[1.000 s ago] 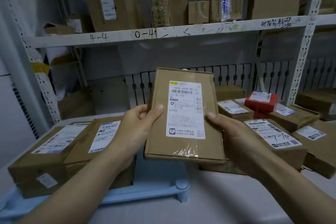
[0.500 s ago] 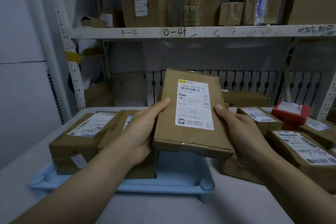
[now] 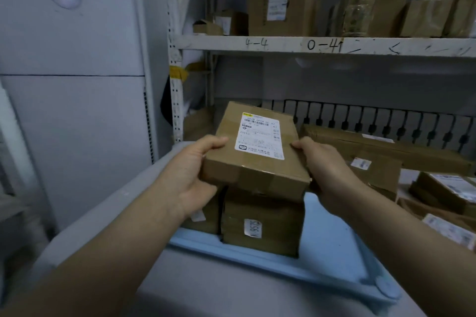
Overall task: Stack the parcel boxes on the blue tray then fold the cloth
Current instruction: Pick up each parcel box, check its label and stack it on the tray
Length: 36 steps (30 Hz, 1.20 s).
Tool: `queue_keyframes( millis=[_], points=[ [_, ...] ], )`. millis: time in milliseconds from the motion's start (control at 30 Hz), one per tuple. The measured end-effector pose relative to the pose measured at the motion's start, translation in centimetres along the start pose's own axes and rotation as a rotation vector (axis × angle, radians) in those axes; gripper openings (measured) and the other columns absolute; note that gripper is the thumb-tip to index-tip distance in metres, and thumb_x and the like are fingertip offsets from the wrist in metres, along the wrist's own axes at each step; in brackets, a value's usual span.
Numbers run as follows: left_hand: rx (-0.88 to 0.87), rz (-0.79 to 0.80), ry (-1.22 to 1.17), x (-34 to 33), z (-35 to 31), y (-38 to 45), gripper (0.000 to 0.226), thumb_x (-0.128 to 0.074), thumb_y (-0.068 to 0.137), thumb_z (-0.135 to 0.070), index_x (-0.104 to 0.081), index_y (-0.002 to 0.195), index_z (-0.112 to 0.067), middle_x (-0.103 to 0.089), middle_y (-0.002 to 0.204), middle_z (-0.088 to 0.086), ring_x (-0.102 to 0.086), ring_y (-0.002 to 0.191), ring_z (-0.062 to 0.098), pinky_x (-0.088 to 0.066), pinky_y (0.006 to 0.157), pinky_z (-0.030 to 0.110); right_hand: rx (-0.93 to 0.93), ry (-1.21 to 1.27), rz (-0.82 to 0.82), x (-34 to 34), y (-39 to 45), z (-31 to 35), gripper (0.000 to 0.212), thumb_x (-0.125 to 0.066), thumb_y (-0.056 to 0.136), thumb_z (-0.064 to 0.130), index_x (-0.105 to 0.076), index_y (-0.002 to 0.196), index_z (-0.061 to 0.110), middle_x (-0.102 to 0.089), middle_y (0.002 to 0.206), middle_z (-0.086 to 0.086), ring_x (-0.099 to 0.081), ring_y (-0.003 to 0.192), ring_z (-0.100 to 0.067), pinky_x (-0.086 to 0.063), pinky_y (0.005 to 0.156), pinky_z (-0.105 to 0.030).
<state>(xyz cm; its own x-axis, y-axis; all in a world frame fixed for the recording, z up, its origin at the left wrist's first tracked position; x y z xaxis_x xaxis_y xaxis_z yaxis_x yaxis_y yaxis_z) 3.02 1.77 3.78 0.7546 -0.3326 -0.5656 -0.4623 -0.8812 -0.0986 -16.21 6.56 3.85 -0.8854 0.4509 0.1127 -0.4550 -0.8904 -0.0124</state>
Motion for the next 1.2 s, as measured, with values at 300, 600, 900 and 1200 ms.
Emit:
queue_keyframes(
  millis=[300,600,900,1200],
  points=[
    [-0.012,-0.222,0.085,7.7,-5.7,1.9,0.033,-0.054,0.089,-0.012,-0.055,0.12,-0.001,-0.073,0.097,0.023,-0.074,0.078,0.028,-0.062,0.064,0.036,0.011,-0.182,0.209,-7.1,2.5,1.4,0.027,-0.057,0.097,0.032,-0.065,0.108,0.009,-0.066,0.083,-0.011,-0.062,0.07,-0.022,-0.049,0.066,-0.034],
    [0.063,-0.25,0.113,10.1,-4.4,3.9,0.022,-0.051,0.09,-0.01,-0.06,0.107,0.0,-0.074,0.085,0.021,-0.073,0.062,0.025,-0.061,0.054,0.033,0.232,-0.52,0.145,-6.9,2.6,-0.6,0.022,-0.054,0.099,0.034,-0.072,0.104,0.022,-0.066,0.101,0.001,-0.061,0.087,-0.017,-0.044,0.066,-0.025],
    [-0.054,-0.414,0.271,10.6,-3.9,5.2,0.022,-0.059,0.085,-0.015,-0.062,0.106,-0.007,-0.068,0.087,0.01,-0.061,0.067,0.018,-0.05,0.067,0.026,0.278,-0.511,0.255,-7.9,2.1,-0.8,0.035,-0.047,0.103,0.034,-0.061,0.132,0.019,-0.056,0.105,0.017,-0.051,0.098,-0.004,-0.036,0.072,-0.014],
    [0.024,-0.382,0.225,11.5,-2.8,4.8,0.031,-0.058,0.09,-0.022,-0.06,0.118,-0.01,-0.076,0.089,0.011,-0.072,0.069,0.021,-0.055,0.064,0.035,0.38,-0.622,0.301,-8.1,1.7,-1.2,0.043,-0.05,0.101,0.033,-0.049,0.143,0.021,-0.053,0.141,0.002,-0.042,0.108,-0.005,-0.034,0.091,-0.025]
  ],
)
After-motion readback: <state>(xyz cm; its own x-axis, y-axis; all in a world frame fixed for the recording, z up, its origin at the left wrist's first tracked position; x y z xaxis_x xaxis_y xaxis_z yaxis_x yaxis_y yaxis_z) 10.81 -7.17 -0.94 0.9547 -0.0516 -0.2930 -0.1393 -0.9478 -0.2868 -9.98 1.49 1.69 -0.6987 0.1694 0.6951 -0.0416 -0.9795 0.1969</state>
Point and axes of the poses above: each hand's wrist, its own y-axis towards the middle knuckle, its own x-axis out of the back of the hand, z = x × y, the point moved 1 cm from there along y, towards the middle knuckle
